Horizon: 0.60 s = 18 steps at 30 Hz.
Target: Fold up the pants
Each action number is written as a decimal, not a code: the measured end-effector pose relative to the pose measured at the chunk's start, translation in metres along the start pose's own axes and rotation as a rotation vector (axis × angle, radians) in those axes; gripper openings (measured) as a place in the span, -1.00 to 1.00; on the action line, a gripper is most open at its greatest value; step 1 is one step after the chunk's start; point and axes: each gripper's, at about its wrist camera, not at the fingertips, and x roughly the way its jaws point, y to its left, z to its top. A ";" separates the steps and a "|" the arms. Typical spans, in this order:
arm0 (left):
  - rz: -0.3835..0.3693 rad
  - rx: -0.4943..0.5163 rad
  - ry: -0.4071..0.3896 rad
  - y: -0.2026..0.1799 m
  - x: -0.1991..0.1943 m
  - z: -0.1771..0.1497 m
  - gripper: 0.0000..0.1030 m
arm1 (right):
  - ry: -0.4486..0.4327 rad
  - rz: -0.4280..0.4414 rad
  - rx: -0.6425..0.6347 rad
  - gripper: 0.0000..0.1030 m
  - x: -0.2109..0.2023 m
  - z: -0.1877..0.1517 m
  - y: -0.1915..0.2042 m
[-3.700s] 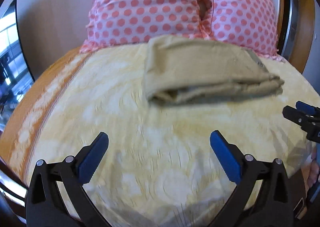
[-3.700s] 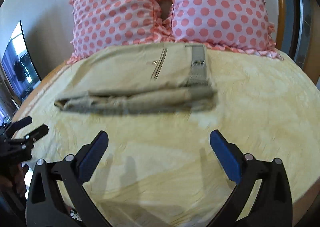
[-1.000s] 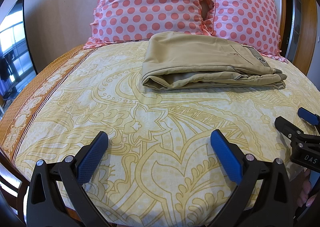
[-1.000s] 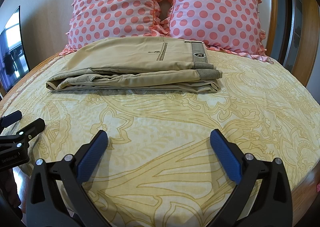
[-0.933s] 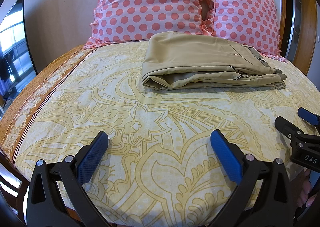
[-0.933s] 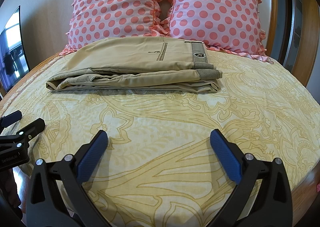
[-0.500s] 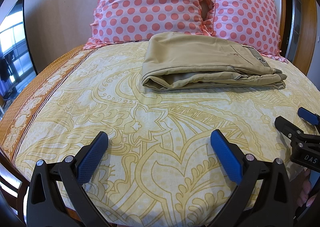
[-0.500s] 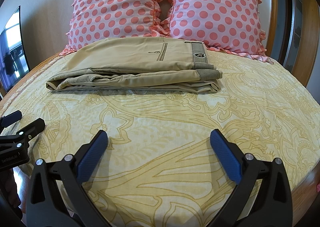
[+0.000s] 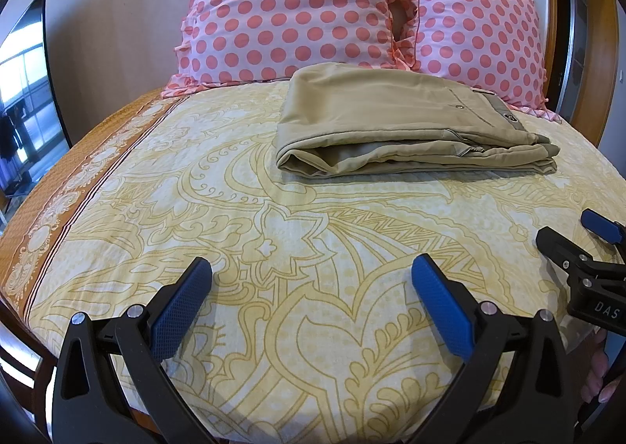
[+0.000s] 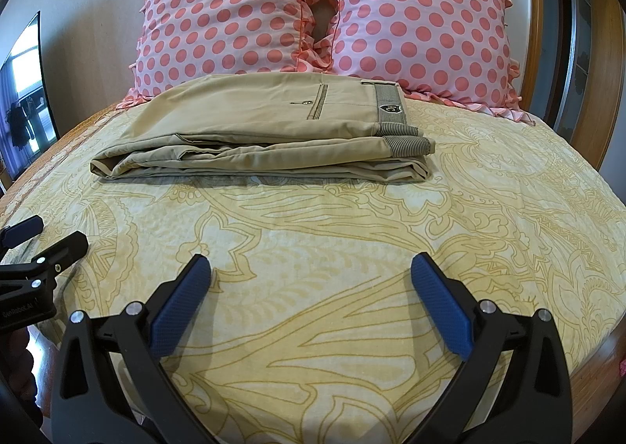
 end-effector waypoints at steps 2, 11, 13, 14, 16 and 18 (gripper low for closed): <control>0.000 0.001 -0.002 0.000 0.000 0.000 0.97 | 0.000 0.000 0.000 0.97 0.000 0.000 0.000; 0.001 0.000 -0.001 0.000 0.000 0.000 0.97 | -0.001 0.000 0.000 0.97 0.000 0.000 0.000; 0.001 0.000 -0.001 0.000 0.000 -0.001 0.97 | -0.001 0.000 0.000 0.97 0.000 0.000 0.000; 0.001 0.000 -0.001 0.000 0.000 -0.001 0.97 | -0.001 0.000 0.000 0.97 0.000 0.000 0.000; 0.001 0.000 -0.001 0.000 0.000 -0.001 0.97 | -0.001 0.000 0.000 0.97 0.000 0.000 0.000; 0.002 -0.001 -0.001 0.000 0.001 0.000 0.97 | -0.001 0.000 0.000 0.97 0.000 0.000 0.000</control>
